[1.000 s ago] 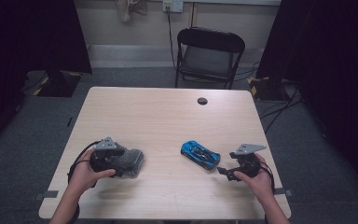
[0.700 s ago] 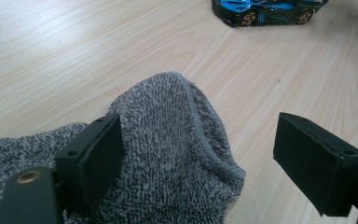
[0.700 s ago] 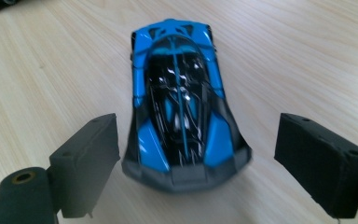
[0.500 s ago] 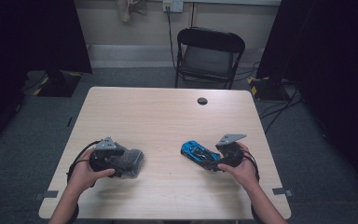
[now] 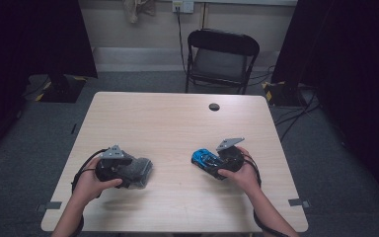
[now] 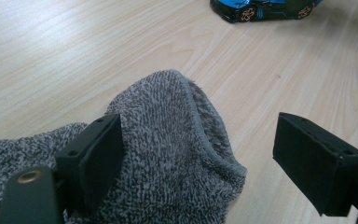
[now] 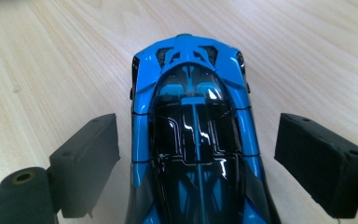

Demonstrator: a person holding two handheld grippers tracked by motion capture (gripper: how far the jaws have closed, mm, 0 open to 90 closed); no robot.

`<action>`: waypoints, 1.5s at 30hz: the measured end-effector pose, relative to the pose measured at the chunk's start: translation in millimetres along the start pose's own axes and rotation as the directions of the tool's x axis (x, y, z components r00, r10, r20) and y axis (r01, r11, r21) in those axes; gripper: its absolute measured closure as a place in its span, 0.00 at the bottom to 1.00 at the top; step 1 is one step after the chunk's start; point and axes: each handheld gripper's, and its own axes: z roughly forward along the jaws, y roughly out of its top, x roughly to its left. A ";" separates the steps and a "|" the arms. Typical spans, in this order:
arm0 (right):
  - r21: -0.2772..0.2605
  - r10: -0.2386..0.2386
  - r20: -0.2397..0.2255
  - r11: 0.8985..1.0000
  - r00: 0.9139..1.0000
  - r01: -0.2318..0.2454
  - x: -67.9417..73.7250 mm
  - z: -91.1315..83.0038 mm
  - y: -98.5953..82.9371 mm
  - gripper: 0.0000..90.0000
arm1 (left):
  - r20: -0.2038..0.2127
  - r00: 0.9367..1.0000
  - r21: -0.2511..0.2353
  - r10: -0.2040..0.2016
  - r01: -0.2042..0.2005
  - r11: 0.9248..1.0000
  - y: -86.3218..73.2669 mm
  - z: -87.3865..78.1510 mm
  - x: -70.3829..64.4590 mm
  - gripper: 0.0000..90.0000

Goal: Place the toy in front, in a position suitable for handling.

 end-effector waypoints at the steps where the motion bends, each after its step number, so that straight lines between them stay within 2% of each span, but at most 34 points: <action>1: 0.004 -0.001 -0.005 1.000 1.000 0.001 0.1 2.2 -0.2 0.15 | 0.001 1.000 0.000 0.001 -0.001 1.000 -0.1 0.0 0.1 0.18; 12: 0.039 0.000 0.006 0.999 1.000 0.000 1.3 15.0 -5.6 0.15 | 0.001 1.000 0.003 0.004 -0.004 1.000 -0.3 0.0 1.2 0.18; 13: 0.035 -0.008 0.015 0.999 1.000 0.008 1.9 15.4 -6.3 0.15 | 0.002 1.000 0.003 0.002 -0.002 1.000 -0.3 0.2 1.2 0.18; 15: 0.032 0.010 0.031 0.999 0.999 -0.011 2.5 15.1 -7.0 0.15 | 0.002 1.000 0.005 0.002 -0.002 1.000 -0.4 0.5 1.1 0.18; 23: 0.018 0.023 0.040 1.000 0.999 -0.024 2.6 14.9 -9.2 0.15 | 0.001 1.000 0.004 0.006 -0.006 1.000 -0.1 0.1 0.2 0.18; 26: 0.020 0.037 0.053 0.999 0.998 -0.038 3.8 14.1 -8.3 0.21 | 0.001 1.000 0.004 0.000 0.000 1.000 -0.3 0.2 0.2 0.18; 27: 0.017 0.034 0.048 0.999 0.998 -0.035 4.2 13.3 -8.3 0.27 | 0.001 1.000 0.005 -0.002 0.002 1.000 -0.4 0.4 0.1 0.18; 28: 0.015 0.023 0.039 1.000 0.999 -0.024 5.4 12.5 -7.9 0.28 | 0.001 1.000 0.006 -0.002 0.002 1.000 -0.4 0.5 0.1 0.18; 33: 0.010 0.032 0.047 0.999 0.998 -0.032 7.3 12.0 -8.7 0.29 | -0.001 1.000 0.007 0.001 -0.001 1.000 -0.1 0.7 -0.3 0.18; 39: 0.032 0.041 0.058 0.999 0.997 -0.043 9.4 10.4 -7.5 0.29 | -0.002 1.000 0.010 0.000 0.000 1.000 0.2 0.8 -0.3 0.19; 45: 0.021 0.092 0.061 0.995 0.994 -0.094 9.4 7.6 -9.3 0.29 | -0.003 1.000 0.011 0.000 0.000 1.000 0.5 0.3 0.0 0.19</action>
